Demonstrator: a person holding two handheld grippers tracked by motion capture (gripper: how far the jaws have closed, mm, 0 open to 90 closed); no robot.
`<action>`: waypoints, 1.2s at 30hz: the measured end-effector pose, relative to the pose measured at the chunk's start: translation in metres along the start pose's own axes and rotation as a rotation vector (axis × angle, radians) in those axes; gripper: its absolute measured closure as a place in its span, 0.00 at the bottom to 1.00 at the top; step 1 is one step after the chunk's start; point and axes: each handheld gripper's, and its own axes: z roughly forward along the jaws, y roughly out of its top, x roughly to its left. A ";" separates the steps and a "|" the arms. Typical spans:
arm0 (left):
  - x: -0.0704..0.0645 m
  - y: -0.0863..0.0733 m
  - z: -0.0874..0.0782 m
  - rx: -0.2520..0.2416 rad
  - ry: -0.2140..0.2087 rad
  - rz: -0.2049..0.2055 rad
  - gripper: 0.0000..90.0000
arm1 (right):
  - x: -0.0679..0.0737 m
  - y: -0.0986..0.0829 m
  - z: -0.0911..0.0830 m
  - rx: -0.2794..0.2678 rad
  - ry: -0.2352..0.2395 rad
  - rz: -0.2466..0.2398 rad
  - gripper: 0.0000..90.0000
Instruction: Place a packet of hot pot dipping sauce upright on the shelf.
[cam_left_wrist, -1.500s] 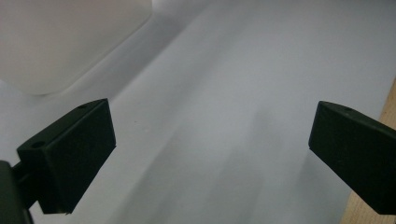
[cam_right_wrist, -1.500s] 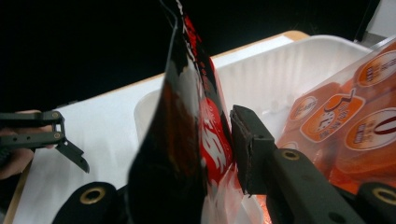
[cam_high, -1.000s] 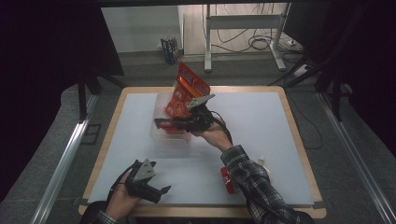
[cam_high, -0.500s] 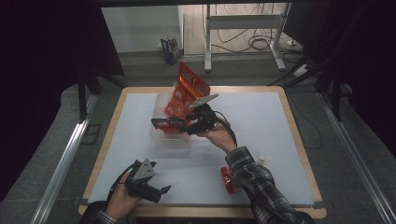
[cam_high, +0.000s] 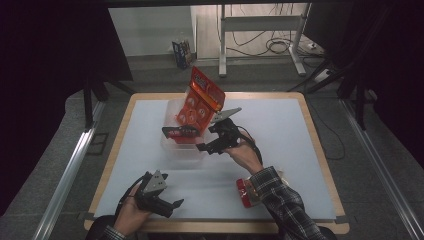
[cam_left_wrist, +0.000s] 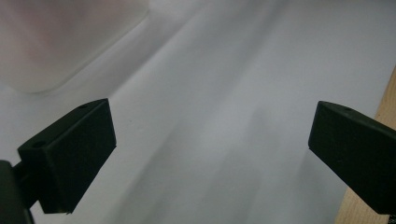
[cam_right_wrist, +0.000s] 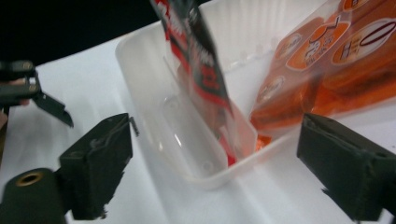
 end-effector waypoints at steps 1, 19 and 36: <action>0.000 0.000 0.000 0.000 0.000 0.002 0.01 | 0.001 -0.001 -0.001 0.001 0.000 -0.006 0.10; 0.003 -0.002 -0.004 -0.058 -0.023 0.008 0.01 | 0.017 -0.029 -0.028 -0.013 0.004 -0.031 0.02; 0.003 -0.002 -0.001 -0.057 -0.020 0.024 0.00 | 0.028 -0.067 -0.061 -0.005 -0.074 0.026 0.01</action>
